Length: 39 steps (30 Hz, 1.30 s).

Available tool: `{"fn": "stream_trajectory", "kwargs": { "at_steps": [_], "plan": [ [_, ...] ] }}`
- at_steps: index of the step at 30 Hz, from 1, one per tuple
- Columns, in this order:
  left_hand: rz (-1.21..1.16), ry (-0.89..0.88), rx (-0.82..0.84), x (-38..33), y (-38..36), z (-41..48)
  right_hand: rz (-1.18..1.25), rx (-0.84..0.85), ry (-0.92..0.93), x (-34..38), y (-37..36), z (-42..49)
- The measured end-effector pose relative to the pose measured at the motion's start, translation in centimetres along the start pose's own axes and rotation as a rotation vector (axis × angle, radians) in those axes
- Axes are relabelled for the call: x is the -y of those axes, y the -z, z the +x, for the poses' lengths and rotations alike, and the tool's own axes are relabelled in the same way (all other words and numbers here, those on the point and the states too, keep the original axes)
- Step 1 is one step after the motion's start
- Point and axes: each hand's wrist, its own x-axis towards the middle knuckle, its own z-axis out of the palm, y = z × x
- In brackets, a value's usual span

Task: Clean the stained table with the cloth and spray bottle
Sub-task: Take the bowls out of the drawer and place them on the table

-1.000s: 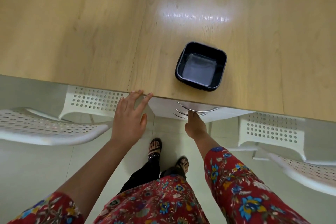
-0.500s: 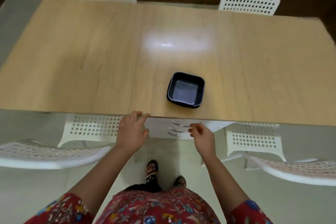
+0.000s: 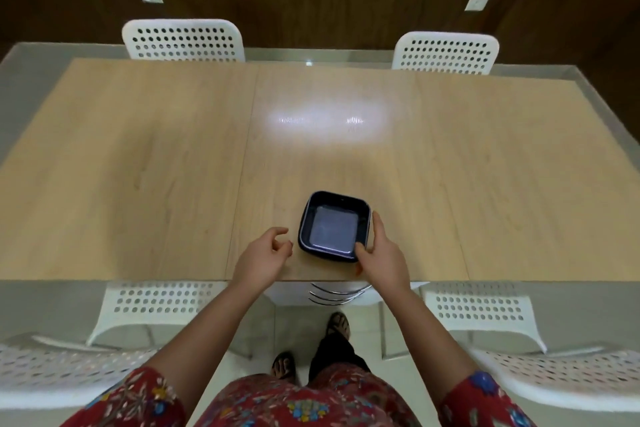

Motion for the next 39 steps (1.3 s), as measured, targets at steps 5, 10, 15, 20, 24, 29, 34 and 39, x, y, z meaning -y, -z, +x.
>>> {"fn": "stream_trajectory", "kwargs": {
  "at_steps": [5,10,15,20,24,29,34,39],
  "plan": [
    [-0.052,0.03,0.036,-0.6,-0.8,1.5,0.36,0.099,0.04,0.6,1.7,0.1],
    [-0.23,0.063,0.147,-1.8,-1.2,2.2,0.494,0.08,0.037,-0.4,5.1,1.2],
    [-0.25,0.091,0.064,-2.4,-2.1,3.7,0.581,0.04,0.019,-2.5,8.1,4.0],
    [-0.324,0.09,-0.136,-3.1,-0.8,6.3,0.492,-0.001,0.004,-3.4,8.9,8.2],
    [-0.336,0.094,-0.245,-3.9,1.2,9.0,0.37,-0.007,0.01,-3.2,8.9,12.2],
    [-0.375,0.129,-0.275,-4.2,3.2,11.9,0.292,-0.009,0.009,-1.8,8.6,15.7],
    [-0.375,0.169,-0.285,-3.8,4.3,14.5,0.316,-0.003,-0.015,-0.5,8.6,18.1],
    [-0.353,0.166,-0.272,-4.1,4.9,16.1,0.303,0.006,-0.032,0.0,8.4,19.7]
  ]
}}
